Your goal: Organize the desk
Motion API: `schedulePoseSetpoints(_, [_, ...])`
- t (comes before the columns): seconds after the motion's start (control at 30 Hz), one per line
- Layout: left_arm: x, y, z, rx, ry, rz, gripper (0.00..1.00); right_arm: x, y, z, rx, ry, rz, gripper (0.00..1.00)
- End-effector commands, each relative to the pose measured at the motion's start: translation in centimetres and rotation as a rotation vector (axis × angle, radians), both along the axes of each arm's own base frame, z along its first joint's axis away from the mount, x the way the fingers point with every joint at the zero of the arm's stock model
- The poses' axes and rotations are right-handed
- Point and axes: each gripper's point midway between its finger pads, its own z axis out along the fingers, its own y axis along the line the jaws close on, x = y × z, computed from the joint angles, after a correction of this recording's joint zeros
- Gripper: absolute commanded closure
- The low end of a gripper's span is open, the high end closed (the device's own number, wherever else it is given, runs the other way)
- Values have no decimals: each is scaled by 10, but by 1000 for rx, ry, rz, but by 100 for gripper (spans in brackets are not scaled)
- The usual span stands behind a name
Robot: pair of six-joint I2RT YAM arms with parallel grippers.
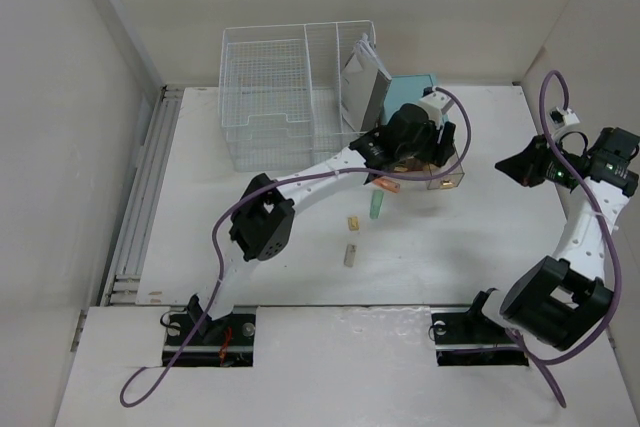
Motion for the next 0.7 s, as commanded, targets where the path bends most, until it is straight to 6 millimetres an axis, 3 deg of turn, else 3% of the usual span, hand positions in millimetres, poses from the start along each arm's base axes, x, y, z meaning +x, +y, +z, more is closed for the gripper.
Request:
schedulePoseSetpoints(0.0, [7, -4, 39, -85, -53, -9, 69, 0, 4, 7, 11, -38, 37, 93])
schedulePoseSetpoints(0.27, [4, -13, 42, -116, -30, -66, 71, 0, 3, 7, 4, -43, 40, 93])
schedulePoseSetpoints(0.4, [6, -16, 33, -108, -23, -65, 69, 0, 3, 4, 15, -29, 40, 93])
schedulePoseSetpoints(0.43, [6, -16, 33, -108, -23, -65, 66, 0, 3, 4, 15, -29, 40, 93])
schedulePoseSetpoints(0.47, [6, -16, 33, -108, -23, -65, 55, 0, 3, 4, 15, -29, 40, 93])
schedulePoseSetpoints(0.53, [6, -15, 29, -101, -17, -65, 44, 0, 5, 5, 21, -33, 45, 93])
schedulePoseSetpoints(0.6, [6, -15, 29, -101, -17, -65, 27, 0, 4, 5, 15, -39, 48, 93])
schedulePoseSetpoints(0.67, [11, -12, 29, -101, -18, -56, 18, -1, 5, 5, 20, -32, 48, 93])
